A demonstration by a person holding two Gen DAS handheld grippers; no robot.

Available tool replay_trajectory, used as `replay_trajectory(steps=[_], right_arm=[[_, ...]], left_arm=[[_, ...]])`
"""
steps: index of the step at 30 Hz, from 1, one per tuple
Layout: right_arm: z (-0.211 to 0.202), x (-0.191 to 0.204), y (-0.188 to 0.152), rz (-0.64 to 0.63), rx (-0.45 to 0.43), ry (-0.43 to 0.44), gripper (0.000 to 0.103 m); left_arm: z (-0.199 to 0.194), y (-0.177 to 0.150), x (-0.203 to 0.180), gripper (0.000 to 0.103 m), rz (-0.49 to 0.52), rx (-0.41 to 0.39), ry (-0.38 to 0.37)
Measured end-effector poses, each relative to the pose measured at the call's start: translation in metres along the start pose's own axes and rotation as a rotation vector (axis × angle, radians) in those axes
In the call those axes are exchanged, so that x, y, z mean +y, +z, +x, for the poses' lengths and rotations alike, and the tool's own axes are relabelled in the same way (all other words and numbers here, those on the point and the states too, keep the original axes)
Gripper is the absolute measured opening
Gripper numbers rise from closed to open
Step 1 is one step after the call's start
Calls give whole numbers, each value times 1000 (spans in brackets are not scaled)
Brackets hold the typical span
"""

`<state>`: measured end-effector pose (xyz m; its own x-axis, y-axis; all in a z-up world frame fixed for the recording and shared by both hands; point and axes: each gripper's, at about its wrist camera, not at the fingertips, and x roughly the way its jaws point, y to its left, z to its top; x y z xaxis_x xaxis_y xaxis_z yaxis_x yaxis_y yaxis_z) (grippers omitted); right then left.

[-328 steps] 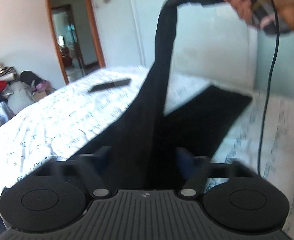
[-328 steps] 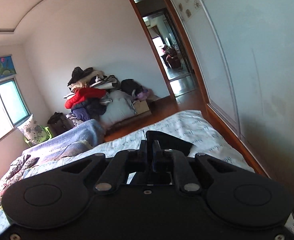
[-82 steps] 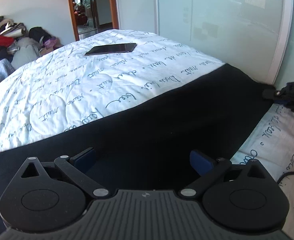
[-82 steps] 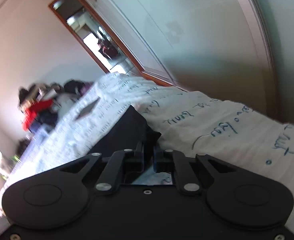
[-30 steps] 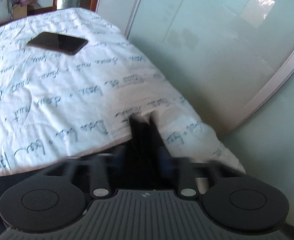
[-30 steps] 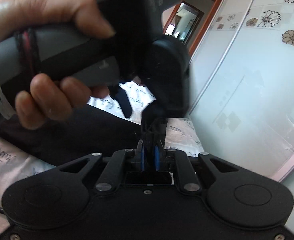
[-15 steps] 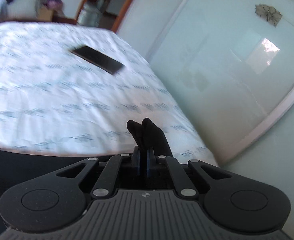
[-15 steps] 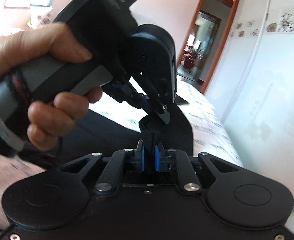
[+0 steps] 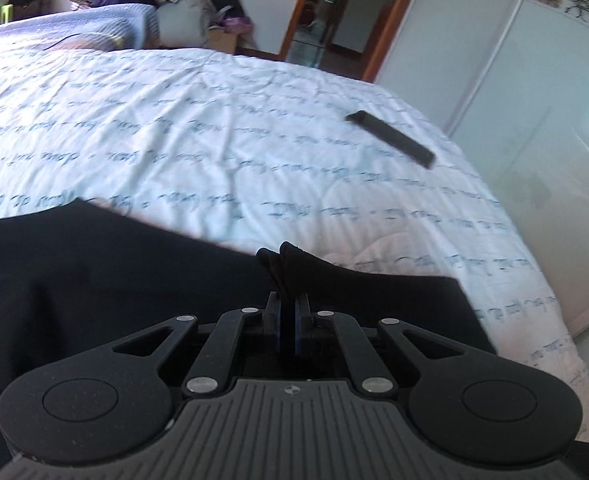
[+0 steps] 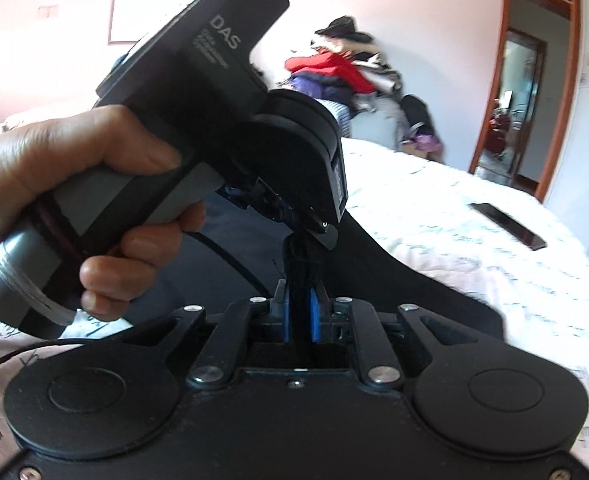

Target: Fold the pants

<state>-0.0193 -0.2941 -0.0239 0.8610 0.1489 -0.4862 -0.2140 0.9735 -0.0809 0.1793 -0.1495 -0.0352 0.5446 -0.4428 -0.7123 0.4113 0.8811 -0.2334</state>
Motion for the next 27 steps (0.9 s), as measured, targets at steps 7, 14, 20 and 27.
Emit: replay_trajectory(steps=[7,14,20,27], right_arm=[[5,5,6,6,-5,49,11],[18,22,8,-1,44,67,14],[-43,-10,-10,-68,19,-135,21],[-85,-60,-50,-18,187,-212,24]], left_arm=[[-10,-5,24,6,-7,-37,58],[9,-10,45,32,-50,54,102],[-34,-3,67,49,-50,-7,200],[-119,4,82,79,66,-46,270]])
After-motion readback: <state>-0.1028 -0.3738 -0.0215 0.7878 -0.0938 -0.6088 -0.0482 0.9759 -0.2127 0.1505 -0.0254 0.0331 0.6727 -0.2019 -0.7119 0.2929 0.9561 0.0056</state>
